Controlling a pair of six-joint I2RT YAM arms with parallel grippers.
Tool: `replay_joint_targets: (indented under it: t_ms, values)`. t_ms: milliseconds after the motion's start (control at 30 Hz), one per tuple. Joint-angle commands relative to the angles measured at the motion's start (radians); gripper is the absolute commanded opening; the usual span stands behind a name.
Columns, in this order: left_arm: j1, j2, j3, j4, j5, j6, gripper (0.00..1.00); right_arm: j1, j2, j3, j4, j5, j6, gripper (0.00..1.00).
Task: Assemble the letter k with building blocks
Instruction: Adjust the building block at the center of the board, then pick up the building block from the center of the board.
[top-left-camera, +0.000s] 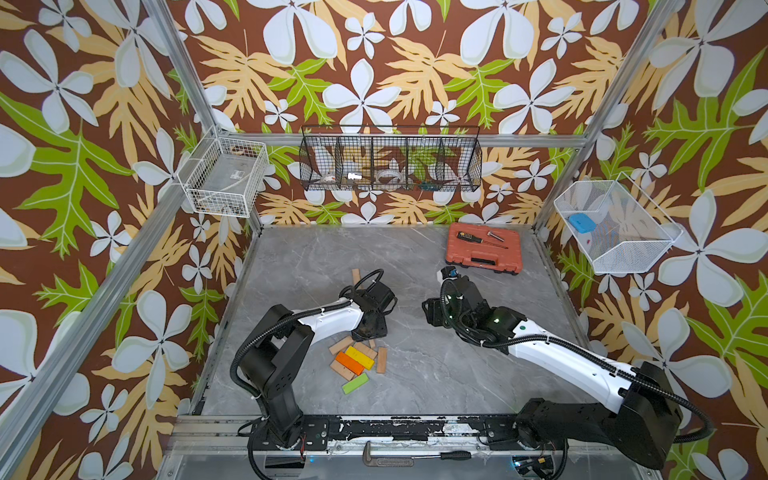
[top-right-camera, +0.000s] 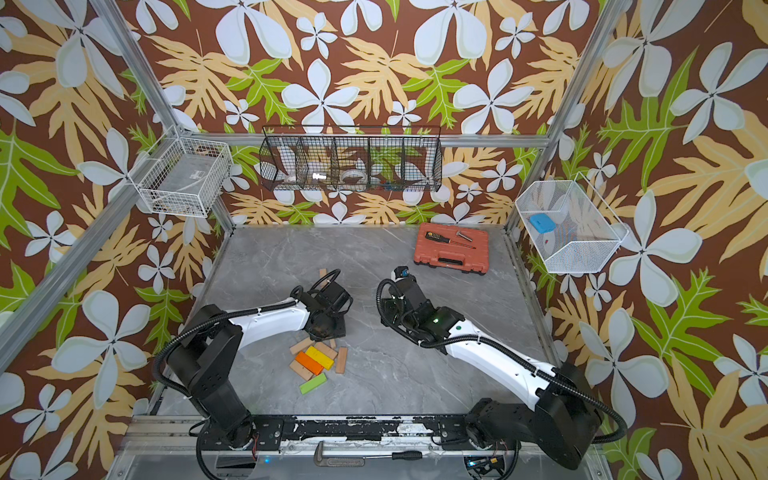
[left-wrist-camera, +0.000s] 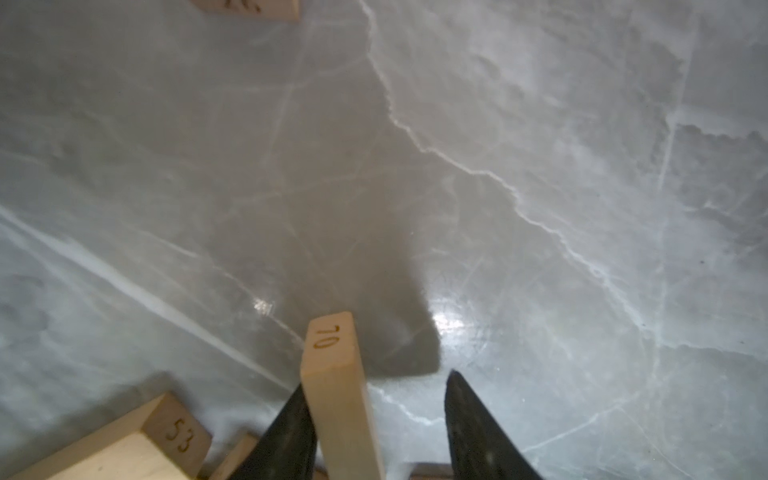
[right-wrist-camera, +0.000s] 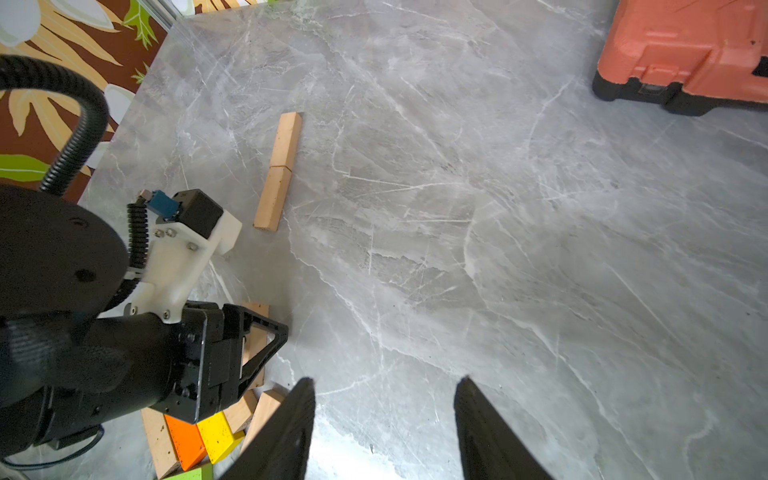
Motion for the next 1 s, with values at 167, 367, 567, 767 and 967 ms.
replay_joint_targets:
  t_ms: [167, 367, 567, 767, 967]
  values:
    - [-0.046, -0.025, 0.103, -0.109, -0.063, 0.002, 0.38, 0.000, 0.009, -0.005, 0.011, 0.011, -0.007, 0.57]
    - [-0.065, 0.021, 0.101, -0.102, -0.045, 0.006, 0.37, 0.000, -0.001, -0.006, 0.006, 0.017, -0.009, 0.56]
    - [-0.074, -0.003, 0.091, -0.157, -0.156, 0.009, 0.47, 0.000, -0.008, -0.021, 0.017, 0.018, -0.008, 0.57]
    - [-0.074, 0.042, 0.080, -0.162, -0.182, 0.021, 0.43, 0.000, -0.006, -0.016, 0.015, 0.014, -0.008, 0.57]
    - [-0.073, 0.040, 0.055, -0.088, -0.093, 0.018, 0.14, 0.000, -0.014, -0.023, 0.009, 0.025, -0.005, 0.57]
